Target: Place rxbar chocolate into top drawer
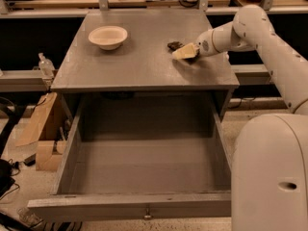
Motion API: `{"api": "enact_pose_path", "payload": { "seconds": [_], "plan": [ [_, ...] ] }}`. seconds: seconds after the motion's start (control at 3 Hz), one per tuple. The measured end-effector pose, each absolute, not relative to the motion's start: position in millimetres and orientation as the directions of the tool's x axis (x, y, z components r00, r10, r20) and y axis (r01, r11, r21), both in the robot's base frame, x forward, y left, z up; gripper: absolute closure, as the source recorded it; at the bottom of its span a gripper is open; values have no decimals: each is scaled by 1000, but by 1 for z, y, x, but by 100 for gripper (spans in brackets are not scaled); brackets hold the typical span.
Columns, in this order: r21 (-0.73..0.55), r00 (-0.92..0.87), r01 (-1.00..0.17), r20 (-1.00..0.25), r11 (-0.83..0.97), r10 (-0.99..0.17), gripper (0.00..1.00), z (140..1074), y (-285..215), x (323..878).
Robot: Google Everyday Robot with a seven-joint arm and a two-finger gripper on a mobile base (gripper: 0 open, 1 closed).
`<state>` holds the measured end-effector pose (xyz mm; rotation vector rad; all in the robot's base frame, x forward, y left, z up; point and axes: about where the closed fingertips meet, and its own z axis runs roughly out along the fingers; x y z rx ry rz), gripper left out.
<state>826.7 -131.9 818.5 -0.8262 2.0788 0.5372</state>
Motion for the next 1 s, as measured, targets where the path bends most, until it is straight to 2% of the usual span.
{"api": "enact_pose_path", "payload": {
  "seconds": [0.67, 1.0],
  "plan": [
    [84, -452, -715, -813, 694, -367, 96, 826, -132, 827],
    [84, -452, -715, -813, 694, -367, 100, 828, -132, 827]
  ]
}}
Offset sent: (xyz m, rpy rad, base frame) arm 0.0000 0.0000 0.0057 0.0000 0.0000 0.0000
